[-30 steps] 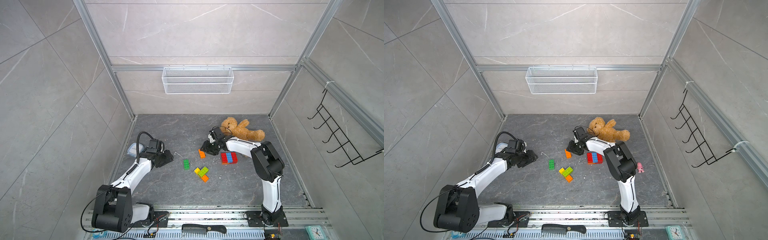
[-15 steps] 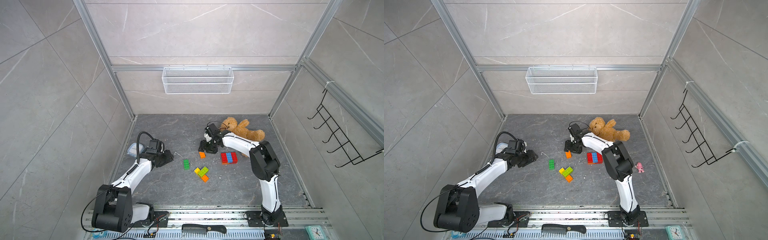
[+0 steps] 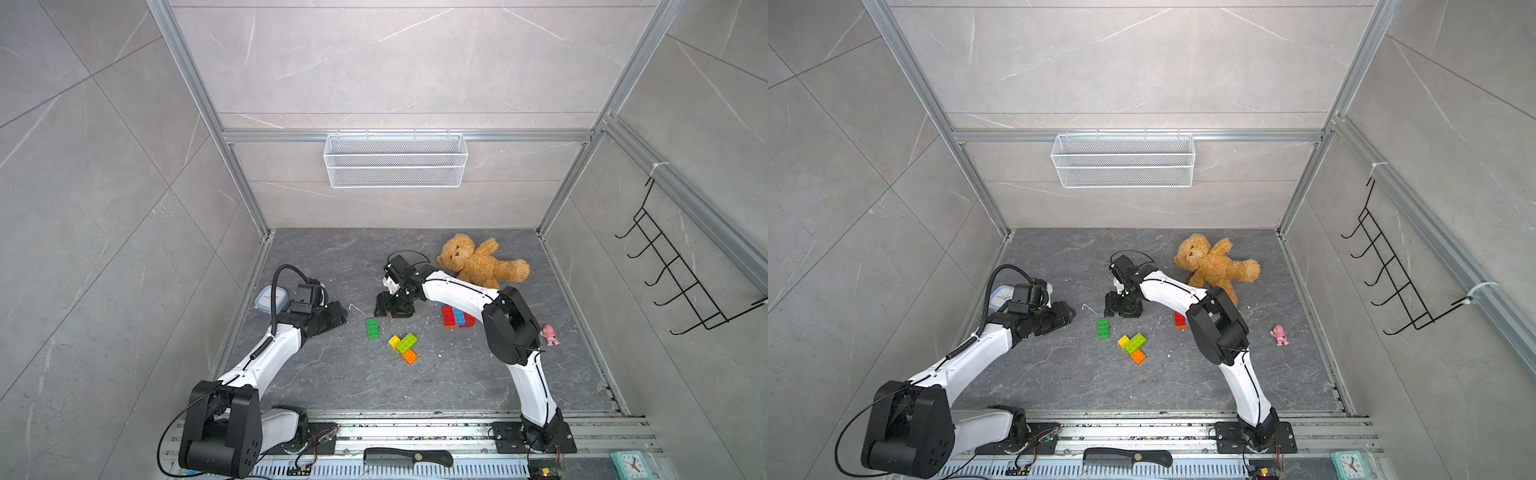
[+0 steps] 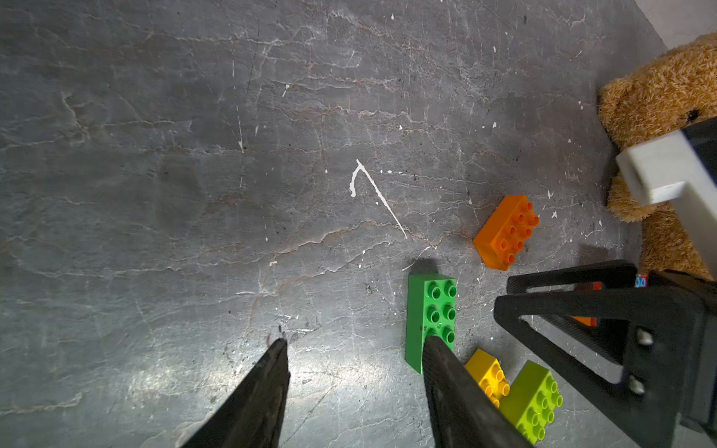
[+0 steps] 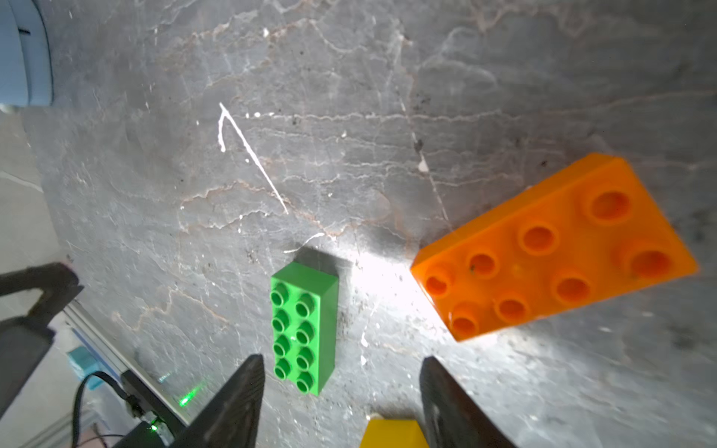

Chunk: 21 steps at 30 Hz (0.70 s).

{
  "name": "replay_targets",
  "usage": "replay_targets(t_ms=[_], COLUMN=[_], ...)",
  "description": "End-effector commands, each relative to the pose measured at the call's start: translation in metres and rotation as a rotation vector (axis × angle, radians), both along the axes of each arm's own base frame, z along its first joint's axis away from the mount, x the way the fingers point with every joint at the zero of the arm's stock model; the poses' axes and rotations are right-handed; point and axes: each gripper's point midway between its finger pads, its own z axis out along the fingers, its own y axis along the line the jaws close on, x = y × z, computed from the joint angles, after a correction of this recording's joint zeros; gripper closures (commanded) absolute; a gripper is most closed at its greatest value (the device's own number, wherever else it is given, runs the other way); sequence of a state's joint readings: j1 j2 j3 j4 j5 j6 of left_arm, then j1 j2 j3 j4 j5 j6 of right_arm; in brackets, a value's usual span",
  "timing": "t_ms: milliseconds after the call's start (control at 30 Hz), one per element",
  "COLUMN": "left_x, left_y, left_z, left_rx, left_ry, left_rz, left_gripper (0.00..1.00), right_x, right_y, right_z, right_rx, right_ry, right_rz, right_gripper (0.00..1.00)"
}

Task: Assemble a rectangle with lego
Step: Adjust the lego brick at the center of the board, then pick up the lego brick from the center of the board.

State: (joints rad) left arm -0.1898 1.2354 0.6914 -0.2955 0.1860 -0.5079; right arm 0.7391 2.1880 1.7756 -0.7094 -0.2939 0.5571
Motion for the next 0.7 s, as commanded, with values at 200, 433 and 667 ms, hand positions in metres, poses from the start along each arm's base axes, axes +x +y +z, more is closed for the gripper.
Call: replay_targets(t_ms=[200,433,667], left_x=[0.0,-0.015,-0.018], left_y=[-0.026,-0.049,-0.052], left_z=[0.011,0.0,-0.007], left_rx=[0.109,0.18,0.172], left_ry=[-0.184,-0.284,-0.257], left_rz=[-0.127,-0.224,-0.238], left_gripper=[0.35,0.32,0.32], right_x=[0.023,0.041,0.049], right_y=[-0.052,-0.039,-0.032], right_z=[-0.002,-0.011,-0.03], right_rx=[-0.386,-0.423,-0.42], right_ry=[-0.157,-0.165,-0.139], right_rz=[0.325,0.463,0.49], right_gripper=[0.16,0.15,0.15])
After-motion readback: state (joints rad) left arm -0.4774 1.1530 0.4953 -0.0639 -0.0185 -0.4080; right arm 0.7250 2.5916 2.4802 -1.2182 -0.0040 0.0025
